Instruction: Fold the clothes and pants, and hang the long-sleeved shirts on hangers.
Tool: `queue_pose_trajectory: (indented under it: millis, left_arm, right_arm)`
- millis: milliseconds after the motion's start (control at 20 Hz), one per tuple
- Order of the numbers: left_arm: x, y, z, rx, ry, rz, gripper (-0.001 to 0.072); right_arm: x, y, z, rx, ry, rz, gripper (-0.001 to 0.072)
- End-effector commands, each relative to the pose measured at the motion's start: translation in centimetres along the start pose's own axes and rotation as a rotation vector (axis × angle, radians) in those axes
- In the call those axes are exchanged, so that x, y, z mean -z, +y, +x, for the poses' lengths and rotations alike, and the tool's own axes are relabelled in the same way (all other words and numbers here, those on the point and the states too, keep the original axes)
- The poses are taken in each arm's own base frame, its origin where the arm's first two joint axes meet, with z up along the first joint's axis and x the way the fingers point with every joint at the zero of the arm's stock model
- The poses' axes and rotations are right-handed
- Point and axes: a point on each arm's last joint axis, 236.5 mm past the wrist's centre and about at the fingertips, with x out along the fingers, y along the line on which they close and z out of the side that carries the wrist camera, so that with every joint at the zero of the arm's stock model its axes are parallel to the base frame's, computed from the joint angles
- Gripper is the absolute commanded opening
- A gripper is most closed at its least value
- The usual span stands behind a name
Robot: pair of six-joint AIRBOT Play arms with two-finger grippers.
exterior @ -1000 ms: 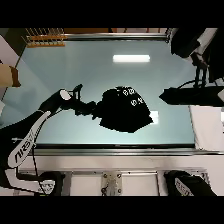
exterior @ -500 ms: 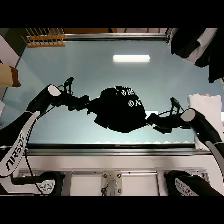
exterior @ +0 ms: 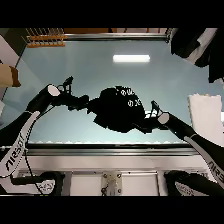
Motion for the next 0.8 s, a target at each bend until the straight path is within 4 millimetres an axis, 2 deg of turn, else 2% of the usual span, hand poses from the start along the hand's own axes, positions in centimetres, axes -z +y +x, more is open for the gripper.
queue_pose_trajectory:
  millis: [0,50,150,200,250,300,350,400,450,500,550,600,650,750]
  left_arm:
    - [-0.1,0.0,0.0,0.0,-0.002,-0.001,0.0009]
    - [-0.1,0.0,0.0,0.0,-0.002,-0.001,0.0008]
    - [0.0,0.0,0.0,0.0,-0.001,-0.001,0.0009]
    - [0.0,0.0,0.0,-0.001,-0.001,-0.001,0.0009]
    - [-0.1,0.1,-0.1,-0.001,-0.001,-0.001,0.0009]
    - [-0.1,0.1,-0.2,-0.001,-0.003,-0.002,0.0009]
    - [-0.6,0.2,-1.0,0.001,-0.025,0.004,0.0009]
    - [-1.6,0.1,-2.6,0.007,-0.072,0.011,0.0009]
    - [-3.0,-0.1,-5.0,0.015,-0.132,0.025,0.0008]
    - [-4.9,-0.9,-8.6,0.027,-0.213,0.048,0.0009]
    - [-6.4,-1.8,-12.4,0.038,-0.293,0.068,0.0009]
    - [-7.8,-3.2,-17.1,0.049,-0.39,0.102,0.0009]
    - [-8.6,-5.0,-22.1,0.058,-0.493,0.145,0.0009]
    - [-8.7,-8.6,-31.2,0.068,-0.702,0.233,0.0009]
  right_arm:
    - [0.3,1.9,1.9,-0.008,0.005,-0.038,0.0589]
    - [0.5,2.0,2.3,-0.005,0.013,-0.044,0.0566]
    - [0.6,2.4,2.8,-0.005,0.017,-0.056,0.0229]
    - [0.5,2.6,2.8,-0.008,0.008,-0.061,0.0097]
    - [0.2,3.0,2.6,-0.015,-0.001,-0.095,0.0014]
    - [-0.1,3.5,2.2,-0.021,-0.009,-0.148,0.0013]
    - [-1.0,4.2,0.8,-0.023,-0.022,-0.229,0.0013]
    - [-2.2,4.8,-1.2,-0.014,-0.042,-0.297,0.0012]
    - [-4.1,5.3,-4.2,0.012,-0.082,-0.374,0.0013]
    - [-6.3,5.8,-7.8,0.044,-0.14,-0.439,0.0012]
    - [-8.5,6.4,-12.4,0.075,-0.22,-0.491,0.0013]
    - [-10.2,7.3,-17.2,0.093,-0.309,-0.52,0.0012]
    - [-11.4,8.6,-22.5,0.083,-0.413,-0.534,0.0012]
    - [-11.8,11.3,-32.2,0.034,-0.626,-0.572,0.0012]
